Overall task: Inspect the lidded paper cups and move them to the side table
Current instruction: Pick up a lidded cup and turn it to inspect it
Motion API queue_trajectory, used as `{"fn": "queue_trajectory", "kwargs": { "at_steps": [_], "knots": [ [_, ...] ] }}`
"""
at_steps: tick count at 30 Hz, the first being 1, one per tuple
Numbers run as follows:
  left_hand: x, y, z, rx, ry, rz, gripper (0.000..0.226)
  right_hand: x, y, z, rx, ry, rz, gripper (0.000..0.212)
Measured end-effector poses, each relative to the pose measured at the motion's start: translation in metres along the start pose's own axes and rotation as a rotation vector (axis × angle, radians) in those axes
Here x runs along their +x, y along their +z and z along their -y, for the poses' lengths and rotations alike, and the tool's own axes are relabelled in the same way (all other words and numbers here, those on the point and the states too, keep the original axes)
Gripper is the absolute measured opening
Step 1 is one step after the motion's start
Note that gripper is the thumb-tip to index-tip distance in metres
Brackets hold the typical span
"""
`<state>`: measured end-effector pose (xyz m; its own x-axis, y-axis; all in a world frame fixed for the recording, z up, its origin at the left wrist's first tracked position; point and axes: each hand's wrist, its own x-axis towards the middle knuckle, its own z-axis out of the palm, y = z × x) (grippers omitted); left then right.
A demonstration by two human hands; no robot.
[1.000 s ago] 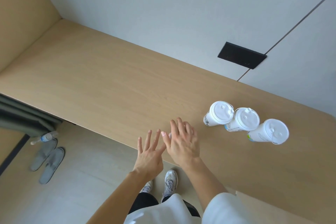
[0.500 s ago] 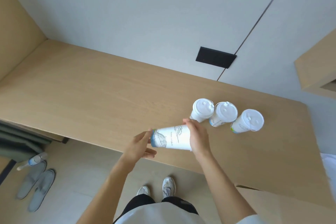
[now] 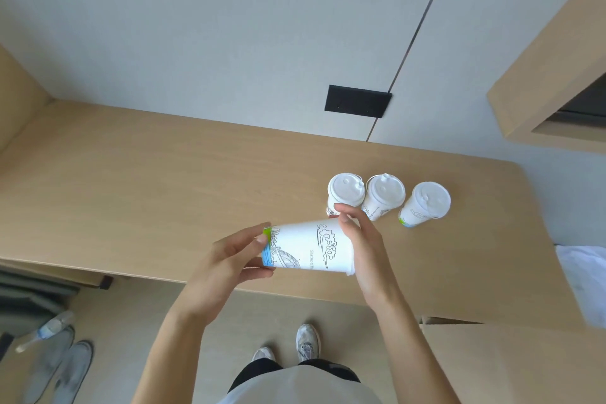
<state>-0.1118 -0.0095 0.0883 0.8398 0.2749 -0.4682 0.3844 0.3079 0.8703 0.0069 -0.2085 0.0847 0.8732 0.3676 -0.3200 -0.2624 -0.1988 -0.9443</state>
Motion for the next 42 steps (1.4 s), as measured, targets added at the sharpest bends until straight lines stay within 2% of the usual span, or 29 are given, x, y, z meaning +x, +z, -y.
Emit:
{"fn": "queue_trajectory", "kwargs": {
  "at_steps": [5, 9, 15, 19, 22, 24, 26, 30, 35, 37, 42],
  "knots": [
    [-0.006, 0.002, -0.007, 0.058, 0.030, -0.094, 0.038, -0.007, 0.002, 0.003, -0.006, -0.025, -0.001, 0.038],
    [-0.008, -0.005, -0.008, 0.086, 0.084, -0.047, 0.041, -0.008, 0.004, 0.005, 0.039, -0.001, -0.009, 0.039],
    [-0.005, -0.004, -0.012, 0.061, 0.083, -0.079, 0.035, -0.011, 0.010, 0.011, 0.058, -0.018, -0.035, 0.041],
    [-0.006, -0.008, -0.015, 0.053, 0.116, -0.077, 0.045, -0.011, 0.011, 0.013, 0.072, -0.010, -0.020, 0.045],
    [-0.005, -0.003, -0.017, 0.074, 0.080, -0.137, 0.037, -0.012, 0.016, 0.012, 0.066, -0.021, -0.009, 0.049],
    [-0.006, -0.006, -0.016, 0.093, 0.107, -0.115, 0.030, -0.013, 0.018, 0.013, 0.069, -0.029, -0.019, 0.050],
    [-0.008, -0.009, -0.016, 0.087, 0.133, -0.071, 0.035, -0.013, 0.017, 0.013, 0.082, -0.030, -0.029, 0.052],
    [-0.012, -0.007, -0.021, 0.090, 0.078, -0.097, 0.032, -0.013, 0.018, 0.014, 0.111, -0.038, -0.051, 0.051],
    [-0.013, -0.012, -0.020, 0.092, 0.108, -0.039, 0.047, -0.013, 0.016, 0.012, 0.147, 0.007, -0.067, 0.051],
    [-0.013, -0.011, -0.022, 0.070, 0.092, -0.039, 0.044, -0.014, 0.016, 0.011, 0.166, 0.011, -0.076, 0.054],
    [-0.011, -0.004, -0.020, 0.057, 0.126, -0.062, 0.041, -0.016, 0.014, 0.011, 0.185, 0.020, -0.088, 0.045]
  ]
}}
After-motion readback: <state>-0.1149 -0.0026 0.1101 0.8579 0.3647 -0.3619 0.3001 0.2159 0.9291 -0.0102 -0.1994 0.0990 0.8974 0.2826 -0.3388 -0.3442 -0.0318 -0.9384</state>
